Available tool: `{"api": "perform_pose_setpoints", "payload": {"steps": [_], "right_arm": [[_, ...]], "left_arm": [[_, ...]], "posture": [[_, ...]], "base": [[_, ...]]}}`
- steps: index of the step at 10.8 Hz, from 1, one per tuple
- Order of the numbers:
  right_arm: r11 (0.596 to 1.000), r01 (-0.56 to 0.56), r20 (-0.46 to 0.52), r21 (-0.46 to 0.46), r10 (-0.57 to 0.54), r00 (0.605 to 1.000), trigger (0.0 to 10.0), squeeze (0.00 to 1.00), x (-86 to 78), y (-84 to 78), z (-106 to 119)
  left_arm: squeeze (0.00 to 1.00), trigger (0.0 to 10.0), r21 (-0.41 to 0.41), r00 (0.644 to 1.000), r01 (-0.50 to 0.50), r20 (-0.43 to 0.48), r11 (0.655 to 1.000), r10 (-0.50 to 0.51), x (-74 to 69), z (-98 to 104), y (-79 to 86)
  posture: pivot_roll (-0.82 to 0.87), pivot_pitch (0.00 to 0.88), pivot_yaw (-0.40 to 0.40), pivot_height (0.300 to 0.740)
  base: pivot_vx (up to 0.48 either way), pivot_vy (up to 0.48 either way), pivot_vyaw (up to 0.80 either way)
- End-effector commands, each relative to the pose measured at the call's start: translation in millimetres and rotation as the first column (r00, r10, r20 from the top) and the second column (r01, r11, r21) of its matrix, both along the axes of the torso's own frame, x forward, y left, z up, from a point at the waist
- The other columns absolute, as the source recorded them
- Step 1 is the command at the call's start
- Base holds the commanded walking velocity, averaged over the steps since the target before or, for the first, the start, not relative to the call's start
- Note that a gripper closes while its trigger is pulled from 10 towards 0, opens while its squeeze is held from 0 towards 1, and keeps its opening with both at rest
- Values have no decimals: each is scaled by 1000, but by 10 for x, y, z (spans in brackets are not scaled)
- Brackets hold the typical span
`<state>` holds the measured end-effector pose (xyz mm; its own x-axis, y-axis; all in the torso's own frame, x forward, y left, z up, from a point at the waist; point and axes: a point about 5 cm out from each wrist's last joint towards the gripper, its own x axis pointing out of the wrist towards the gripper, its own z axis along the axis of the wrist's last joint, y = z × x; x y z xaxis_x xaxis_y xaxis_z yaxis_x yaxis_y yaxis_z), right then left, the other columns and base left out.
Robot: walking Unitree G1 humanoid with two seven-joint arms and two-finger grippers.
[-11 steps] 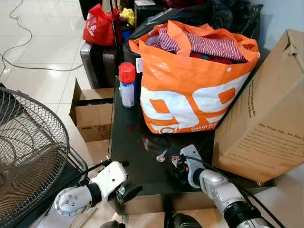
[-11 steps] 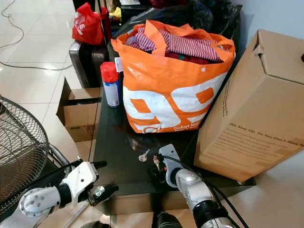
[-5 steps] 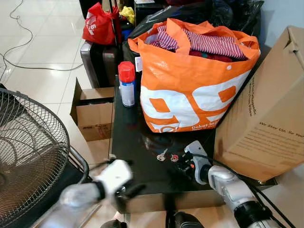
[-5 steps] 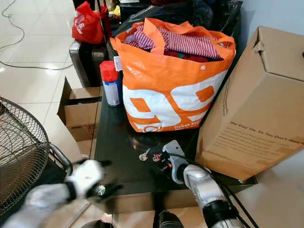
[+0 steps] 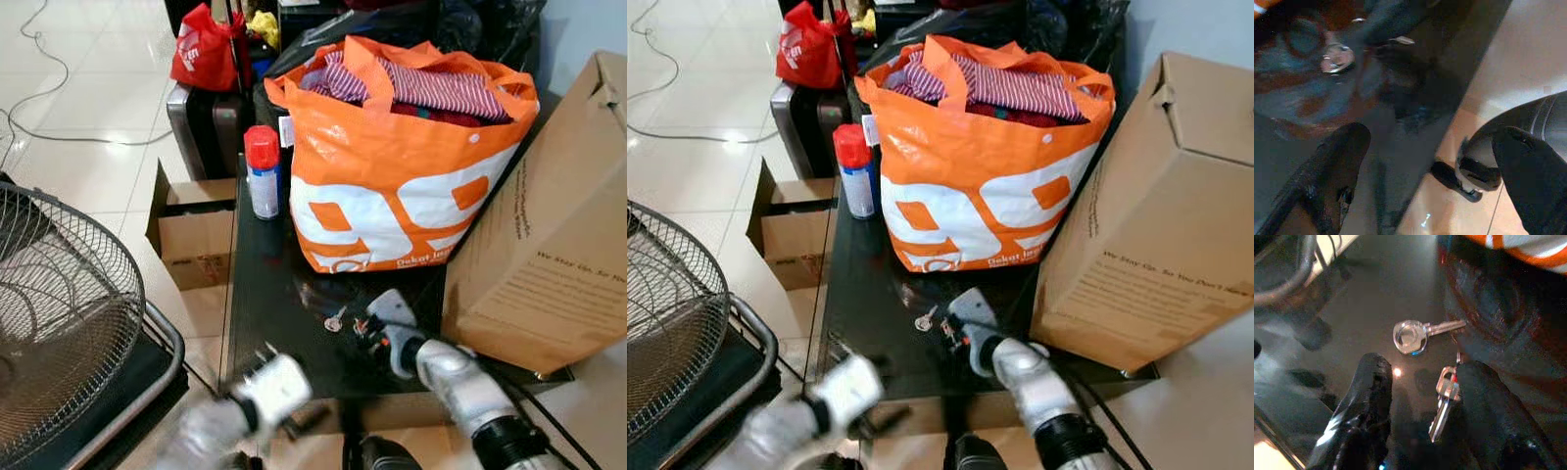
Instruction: Hang keys on a hook
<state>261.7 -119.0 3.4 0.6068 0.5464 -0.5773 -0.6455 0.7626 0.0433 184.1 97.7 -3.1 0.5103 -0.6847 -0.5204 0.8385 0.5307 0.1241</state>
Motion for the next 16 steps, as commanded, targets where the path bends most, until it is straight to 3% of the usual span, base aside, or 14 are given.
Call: {"api": "perform_pose_setpoints", "payload": {"steps": [1, 3, 5, 6, 7, 8, 9, 10, 13, 15, 16], "right_arm": [[999, 31, 4, -26, -31, 1000, 10000, 1000, 18, -20, -17], [995, 79, 18, -62, -78, 997, 10000, 1000, 59, -63, -34], [982, 190, 55, -20, -189, 981, 10000, 1000, 141, -170, 28], [967, 255, 72, 20, -256, 964, 10000, 804, 202, -249, 75], [967, 253, 72, 15, -254, 965, 10000, 0, 219, -264, 76], [970, 243, 72, 6, -243, 967, 10000, 0, 223, -258, 69], [975, 222, 64, -8, -221, 973, 10000, 0, 219, -230, 48], [983, 181, 49, -32, -179, 983, 10000, 0, 193, -173, 12], [987, 157, 29, -43, -156, 987, 10000, 0, 155, -113, -61], [987, 152, 22, -57, -151, 988, 10000, 0, 160, -107, -82], [988, 142, 14, -59, -141, 990, 10000, 0, 158, -97, -91]], "left_arm": [[0, 10000, 14, 1000, 10, 7, 1000, -10, -50, -66, -84], [0, 10000, -15, 999, -18, 51, 1000, 19, -17, -15, -12], [0, 10000, -79, 982, -151, 99, 985, 159, 35, 57, 188], [0, 10000, -170, 974, -187, 94, 968, 205, 65, 215, 412], [0, 10000, -190, 977, -168, 99, 967, 189, 97, 324, 503], [0, 10000, -204, 979, -154, 100, 967, 177, 131, 374, 548], [0, 10000, -235, 982, -133, 104, 963, 160, 233, 545, 724], [0, 10000, -307, 987, -91, 98, 947, 126, 424, 845, 883], [0, 10000, -308, 997, 1, 72, 951, 22, 495, 1036, 850], [0, 10000, -300, 996, 91, 5, 950, -93, 437, 1050, 686], [0, 10000, -294, 996, 92, 8, 951, -94, 470, 1054, 632]], "posture": [[-71, 114, -12, 740], [-71, 115, -10, 740], [-68, 88, -4, 740], [-60, 75, -4, 740], [-53, 59, -4, 740], [-51, 52, -4, 740], [-53, 46, -3, 740], [-55, 36, -5, 740], [-37, 33, -24, 740], [-38, 35, -26, 740], [-41, 40, -23, 740]], "base": [[0, 0, 0], [0, 0, 0], [0, 0, 0], [0, 0, 0], [0, 0, 0], [0, 0, 0], [0, 0, 0], [0, 0, 0], [0, 0, 0], [0, 0, 0], [0, 0, 0]]}}
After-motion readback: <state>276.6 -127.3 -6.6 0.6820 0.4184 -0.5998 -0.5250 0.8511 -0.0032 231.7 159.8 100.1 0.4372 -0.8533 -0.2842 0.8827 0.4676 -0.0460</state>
